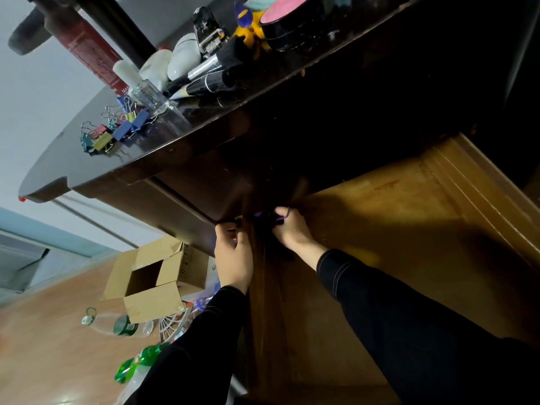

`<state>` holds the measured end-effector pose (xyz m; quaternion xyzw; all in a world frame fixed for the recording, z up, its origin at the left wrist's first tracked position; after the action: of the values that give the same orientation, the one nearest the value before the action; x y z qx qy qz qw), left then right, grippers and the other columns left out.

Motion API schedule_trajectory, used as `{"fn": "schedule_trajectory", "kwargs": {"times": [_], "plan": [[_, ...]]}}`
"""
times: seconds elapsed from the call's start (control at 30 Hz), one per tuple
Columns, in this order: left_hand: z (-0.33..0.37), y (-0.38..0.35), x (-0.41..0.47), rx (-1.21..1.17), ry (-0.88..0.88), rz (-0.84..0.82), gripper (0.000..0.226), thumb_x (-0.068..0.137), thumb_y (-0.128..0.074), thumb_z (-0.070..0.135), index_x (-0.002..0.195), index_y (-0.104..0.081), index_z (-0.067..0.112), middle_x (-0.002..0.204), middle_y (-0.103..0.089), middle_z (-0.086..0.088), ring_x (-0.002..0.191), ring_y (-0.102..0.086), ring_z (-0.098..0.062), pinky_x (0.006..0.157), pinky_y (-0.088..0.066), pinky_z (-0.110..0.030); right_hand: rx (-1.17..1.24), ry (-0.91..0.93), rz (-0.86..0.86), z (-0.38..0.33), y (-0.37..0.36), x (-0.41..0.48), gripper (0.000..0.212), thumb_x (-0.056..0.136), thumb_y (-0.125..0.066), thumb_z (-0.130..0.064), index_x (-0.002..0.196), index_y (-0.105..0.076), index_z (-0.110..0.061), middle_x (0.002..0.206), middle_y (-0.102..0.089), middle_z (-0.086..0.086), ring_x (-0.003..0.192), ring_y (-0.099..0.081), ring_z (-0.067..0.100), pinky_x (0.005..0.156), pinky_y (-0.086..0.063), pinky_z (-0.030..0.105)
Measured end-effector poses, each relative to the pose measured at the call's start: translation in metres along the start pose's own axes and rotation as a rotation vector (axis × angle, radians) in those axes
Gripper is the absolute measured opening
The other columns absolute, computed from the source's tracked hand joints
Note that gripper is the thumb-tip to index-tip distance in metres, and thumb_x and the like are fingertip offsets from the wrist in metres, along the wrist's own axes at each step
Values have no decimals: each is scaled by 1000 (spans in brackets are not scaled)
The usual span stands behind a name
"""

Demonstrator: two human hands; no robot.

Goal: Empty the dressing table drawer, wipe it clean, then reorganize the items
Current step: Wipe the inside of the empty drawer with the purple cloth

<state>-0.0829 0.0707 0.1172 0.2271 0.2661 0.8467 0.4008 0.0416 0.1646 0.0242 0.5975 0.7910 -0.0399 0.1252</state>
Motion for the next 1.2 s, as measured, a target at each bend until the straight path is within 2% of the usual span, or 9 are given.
{"fn": "schedule_trajectory", "kwargs": {"times": [0.13, 0.3, 0.43, 0.53, 0.77, 1.0, 1.07, 1.13, 1.2], "plan": [[-2, 0, 1, -10, -6, 18, 10, 96, -51, 17, 106, -52, 16, 85, -62, -1, 69, -52, -12, 62, -38, -29, 133, 75, 28, -18, -15, -5, 11, 88, -61, 3, 90, -71, 3, 84, -73, 14, 77, -68, 28, 64, -48, 37], [0, 0, 0, 7, 5, -8, 9, 97, -49, 17, 106, -50, 14, 85, -62, -2, 73, -55, -16, 66, -40, -32, -45, -8, -25, 6, -12, -8, 47, 92, -56, 3, 136, -59, -13, 132, -65, 10, 120, -62, 27, 86, -46, 25], [-4, 2, -2, -79, 19, 8, 12, 97, -52, 13, 109, -56, 12, 90, -63, 6, 74, -55, 2, 70, -42, -30, 10, -34, -36, 12, -9, -4, 48, 93, -57, 1, 137, -60, -18, 128, -67, 5, 106, -66, 21, 77, -52, 23], [-4, 1, -2, -104, 22, 21, 12, 98, -53, 14, 109, -57, 14, 94, -65, 8, 85, -58, -10, 76, -42, -31, 75, -19, 29, 12, -3, -3, 38, 88, -55, 6, 115, -69, -18, 101, -71, -2, 94, -70, 21, 57, -49, 14], [-6, 0, 0, -67, 27, 13, 10, 97, -53, 18, 106, -54, 15, 91, -64, 6, 81, -57, -9, 74, -41, -32, 174, 85, 66, -5, -10, -1, 28, 86, -57, 10, 89, -71, -14, 86, -73, 5, 83, -69, 22, 74, -56, 43], [-5, -1, 0, -58, 10, -3, 15, 97, -52, 16, 112, -53, 15, 99, -62, 8, 89, -57, -12, 78, -40, -31, 48, -73, -17, 20, -10, -4, 46, 92, -60, 2, 135, -60, -15, 130, -64, 8, 119, -62, 27, 93, -52, 32], [-6, 0, 1, -66, 8, -1, 15, 97, -52, 16, 111, -54, 15, 97, -62, 11, 86, -56, -4, 76, -40, -30, 67, 3, 21, 4, -7, -2, 26, 88, -60, 2, 104, -70, -14, 101, -71, 7, 96, -67, 24, 80, -54, 37], [-7, 0, 1, -75, 7, -5, 13, 97, -52, 18, 110, -54, 16, 97, -63, 10, 85, -56, 1, 73, -41, -28, 113, 80, 76, -13, -8, -4, 23, 80, -56, 10, 74, -62, -11, 71, -63, 2, 69, -61, 15, 62, -46, 30], [-8, -1, 1, -71, 15, -8, 12, 97, -52, 19, 109, -53, 17, 97, -63, 8, 84, -55, 1, 72, -40, -28, 127, 102, 81, -14, -12, -7, 32, 79, -54, 13, 72, -61, -18, 70, -63, -4, 64, -57, 2, 60, -44, 25]]}}
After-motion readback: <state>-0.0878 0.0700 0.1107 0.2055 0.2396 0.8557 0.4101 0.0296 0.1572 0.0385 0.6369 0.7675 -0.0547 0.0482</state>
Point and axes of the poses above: each hand's wrist, its own x-axis towards the middle knuckle, its own y-axis out of the back of the hand, z = x × y, the point moved 8 cm from there along x, towards the middle knuckle
